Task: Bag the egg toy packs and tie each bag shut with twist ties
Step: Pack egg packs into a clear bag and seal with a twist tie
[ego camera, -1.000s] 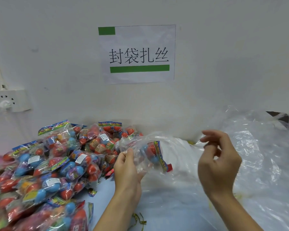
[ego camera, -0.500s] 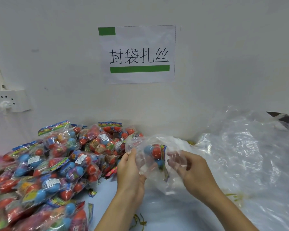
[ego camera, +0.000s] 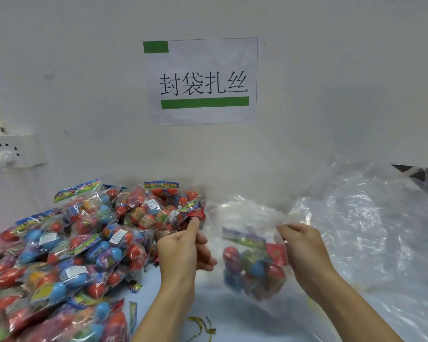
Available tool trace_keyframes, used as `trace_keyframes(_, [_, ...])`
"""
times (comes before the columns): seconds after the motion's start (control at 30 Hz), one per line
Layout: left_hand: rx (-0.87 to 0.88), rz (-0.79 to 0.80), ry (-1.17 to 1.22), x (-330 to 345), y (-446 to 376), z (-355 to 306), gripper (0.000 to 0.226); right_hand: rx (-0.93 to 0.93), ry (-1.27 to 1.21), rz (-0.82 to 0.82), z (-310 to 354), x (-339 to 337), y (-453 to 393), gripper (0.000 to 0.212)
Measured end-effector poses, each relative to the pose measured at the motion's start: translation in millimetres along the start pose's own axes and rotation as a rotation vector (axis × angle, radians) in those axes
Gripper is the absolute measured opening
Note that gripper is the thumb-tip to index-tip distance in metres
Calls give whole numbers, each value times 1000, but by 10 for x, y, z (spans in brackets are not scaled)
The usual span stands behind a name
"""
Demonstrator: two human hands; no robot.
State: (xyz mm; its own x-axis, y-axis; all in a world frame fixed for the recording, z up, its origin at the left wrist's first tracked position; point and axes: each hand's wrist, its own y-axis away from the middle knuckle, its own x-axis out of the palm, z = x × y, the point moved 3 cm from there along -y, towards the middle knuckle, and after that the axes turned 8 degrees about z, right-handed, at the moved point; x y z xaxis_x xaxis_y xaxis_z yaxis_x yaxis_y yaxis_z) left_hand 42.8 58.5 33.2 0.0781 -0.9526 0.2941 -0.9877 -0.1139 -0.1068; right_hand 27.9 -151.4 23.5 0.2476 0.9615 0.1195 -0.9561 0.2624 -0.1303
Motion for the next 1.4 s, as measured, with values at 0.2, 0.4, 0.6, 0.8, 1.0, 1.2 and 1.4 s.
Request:
trace_keyframes(0.2, [135, 60, -404, 19, 6, 12, 22, 19, 189, -66, -72, -36, 2, 27])
trace_keyframes(0.4, [110, 300, -270, 117, 83, 33, 40, 10, 182, -183, -32, -85, 28, 16])
trace_keyframes(0.6, [123, 321, -496, 145, 40, 105, 10, 39, 135, -195, -44, -114, 18, 15])
trace_keyframes(0.8, [442, 110, -302, 120, 82, -81, 18, -205, 203, -285, 112, -103, 40, 24])
trace_keyframes(1.0, [497, 25, -401, 108, 131, -86, 28, -265, 217, -237, 99, -86, 59, 25])
trace_keyframes(1.2, [448, -61, -432, 71, 114, -82, 21, -185, 262, -151, 72, -67, 79, 23])
trace_keyframes(1.4, [413, -52, -395, 52, 57, -46, 18, -307, 203, 136, 241, -10, 144, 47])
